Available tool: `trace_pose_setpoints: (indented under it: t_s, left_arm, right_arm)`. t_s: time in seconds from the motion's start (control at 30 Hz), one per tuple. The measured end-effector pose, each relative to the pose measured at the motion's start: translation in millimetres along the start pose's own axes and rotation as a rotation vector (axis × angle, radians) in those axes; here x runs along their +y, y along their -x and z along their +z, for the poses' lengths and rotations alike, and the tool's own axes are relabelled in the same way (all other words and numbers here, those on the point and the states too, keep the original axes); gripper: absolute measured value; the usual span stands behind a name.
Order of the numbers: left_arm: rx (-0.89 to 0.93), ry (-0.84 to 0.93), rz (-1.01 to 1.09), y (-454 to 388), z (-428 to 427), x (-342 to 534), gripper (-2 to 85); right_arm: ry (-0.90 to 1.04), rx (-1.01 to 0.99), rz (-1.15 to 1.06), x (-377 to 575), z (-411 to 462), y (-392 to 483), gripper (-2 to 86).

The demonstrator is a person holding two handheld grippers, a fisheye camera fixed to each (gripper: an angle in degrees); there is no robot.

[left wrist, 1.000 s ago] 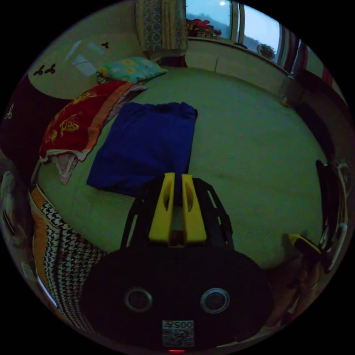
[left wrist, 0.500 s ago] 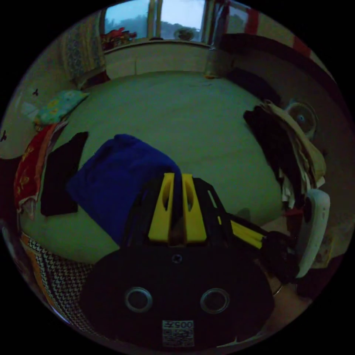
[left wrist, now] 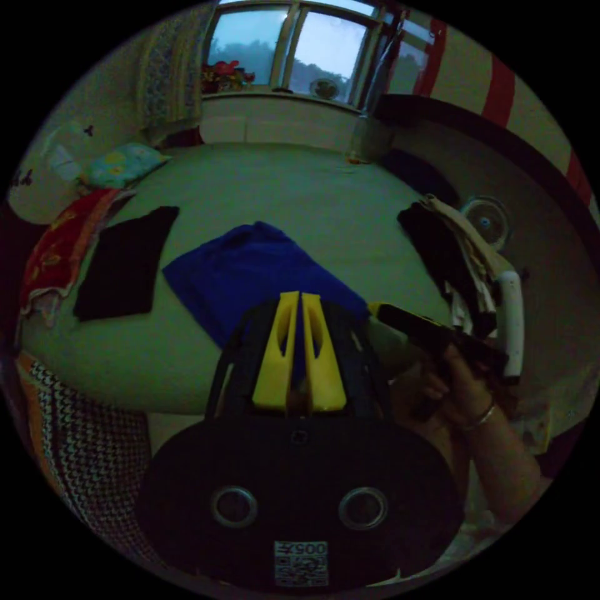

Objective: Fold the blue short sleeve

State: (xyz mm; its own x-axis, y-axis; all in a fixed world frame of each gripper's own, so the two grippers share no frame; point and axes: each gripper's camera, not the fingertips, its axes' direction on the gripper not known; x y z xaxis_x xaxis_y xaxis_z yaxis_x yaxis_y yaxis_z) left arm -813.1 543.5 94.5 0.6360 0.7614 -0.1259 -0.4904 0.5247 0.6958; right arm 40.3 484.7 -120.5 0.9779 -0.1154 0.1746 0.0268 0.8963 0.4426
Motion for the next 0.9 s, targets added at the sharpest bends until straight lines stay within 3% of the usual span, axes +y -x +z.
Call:
trace_pose_setpoints:
  t_s: [0.17, 0.3, 0.63, 0.9]
  left_arm:
    - [0.000, 0.072, -0.139, 23, 1, 35, -0.3]
    - [-0.065, 0.020, -0.139, 17, -13, 50, -0.5]
    - [-0.118, 0.014, -0.240, 16, -32, 88, -0.6]
    - [-0.141, 0.033, -0.245, 15, -38, 104, -0.7]
  right_arm:
    - [0.078, 0.240, -0.201, 8, 40, 51, -1.0]
    - [0.147, 0.427, -0.260, 11, 79, 80, -0.9]
    - [0.175, 0.326, -0.100, -6, 113, 80, -1.0]
    - [0.174, 0.324, -0.155, -12, 134, 89, -1.2]
